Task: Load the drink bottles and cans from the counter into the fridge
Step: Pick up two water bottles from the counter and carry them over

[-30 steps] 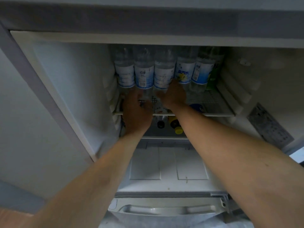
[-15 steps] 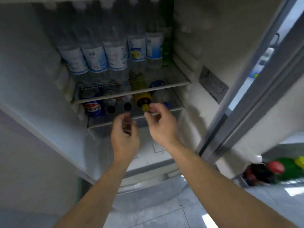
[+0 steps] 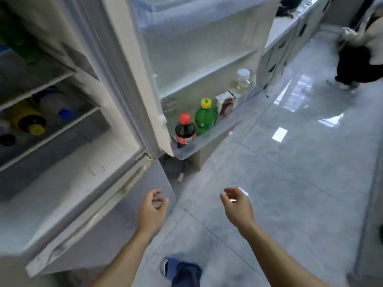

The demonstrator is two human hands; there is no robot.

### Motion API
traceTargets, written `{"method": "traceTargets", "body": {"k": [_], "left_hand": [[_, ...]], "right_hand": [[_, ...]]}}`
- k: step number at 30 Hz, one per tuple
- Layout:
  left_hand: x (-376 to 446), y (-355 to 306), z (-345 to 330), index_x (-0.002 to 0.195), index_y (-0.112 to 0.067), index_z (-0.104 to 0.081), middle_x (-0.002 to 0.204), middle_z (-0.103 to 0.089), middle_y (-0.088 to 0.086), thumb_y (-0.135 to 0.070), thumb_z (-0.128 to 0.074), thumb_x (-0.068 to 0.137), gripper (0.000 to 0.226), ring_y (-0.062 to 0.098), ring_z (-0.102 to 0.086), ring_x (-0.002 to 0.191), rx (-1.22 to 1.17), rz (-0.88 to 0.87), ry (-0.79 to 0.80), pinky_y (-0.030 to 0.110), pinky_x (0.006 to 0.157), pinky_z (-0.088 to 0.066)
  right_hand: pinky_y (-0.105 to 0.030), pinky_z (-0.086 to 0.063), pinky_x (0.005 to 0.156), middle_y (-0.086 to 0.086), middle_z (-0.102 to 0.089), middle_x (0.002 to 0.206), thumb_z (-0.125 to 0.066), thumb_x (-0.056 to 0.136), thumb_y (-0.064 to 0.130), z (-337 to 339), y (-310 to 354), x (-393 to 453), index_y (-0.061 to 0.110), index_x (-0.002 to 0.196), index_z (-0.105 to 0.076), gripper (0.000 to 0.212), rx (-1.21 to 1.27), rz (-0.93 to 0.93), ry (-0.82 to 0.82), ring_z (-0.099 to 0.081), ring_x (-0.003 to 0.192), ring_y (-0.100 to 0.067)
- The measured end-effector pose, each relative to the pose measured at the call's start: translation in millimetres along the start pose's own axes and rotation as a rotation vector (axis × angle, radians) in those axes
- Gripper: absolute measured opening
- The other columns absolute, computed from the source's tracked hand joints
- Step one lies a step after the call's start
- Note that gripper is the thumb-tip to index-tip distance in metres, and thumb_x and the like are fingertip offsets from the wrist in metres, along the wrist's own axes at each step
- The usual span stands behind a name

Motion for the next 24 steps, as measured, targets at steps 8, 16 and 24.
{"method": "traceTargets", "body": {"k": [8, 16, 24], "left_hand": [[-64, 84, -62, 0.118, -0.018, -0.056, 0.102, -0.063, 0.008, -0.021, -0.067, 0.09, 0.03, 0.025, -0.061, 0.088, 0.31, 0.353, 0.376, 0.041, 0.082, -0.054], [-58, 108, -77, 0.117, -0.01, -0.057, 0.091, -0.062, 0.017, -0.016, -0.068, 0.09, 0.03, 0.028, -0.056, 0.074, 0.463, 0.521, 0.439, 0.033, 0.064, -0.05], [20, 57, -159, 0.104, -0.008, -0.062, 0.094, -0.062, 0.016, -0.013, -0.064, 0.092, 0.013, 0.029, -0.054, 0.078, 0.494, 0.452, 0.586, 0.034, 0.065, -0.05]], "right_hand": [[-0.044, -0.055, 0.084, -0.009, -0.068, 0.104, -0.065, 0.092, 0.032, 123, -180, -60, 0.009, 0.114, -0.064, 0.033, 0.086, -0.501, -0.147, -0.064, 0.09, -0.025], [-0.034, -0.051, 0.064, -0.012, -0.061, 0.092, -0.064, 0.093, 0.029, 170, -262, -112, 0.006, 0.113, -0.062, 0.03, 0.203, -0.81, -0.291, -0.057, 0.075, -0.026], [-0.034, -0.05, 0.069, -0.011, -0.065, 0.104, -0.06, 0.096, 0.029, 190, -269, -127, 0.009, 0.117, -0.061, 0.029, 0.265, -0.956, -0.419, -0.062, 0.093, -0.031]]}}
Point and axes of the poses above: each hand's wrist, its own x-axis towards the middle knuckle, its own z-axis out of the back of the hand, y = z × x, the point moved 2 cm from there along x, towards the middle knuckle
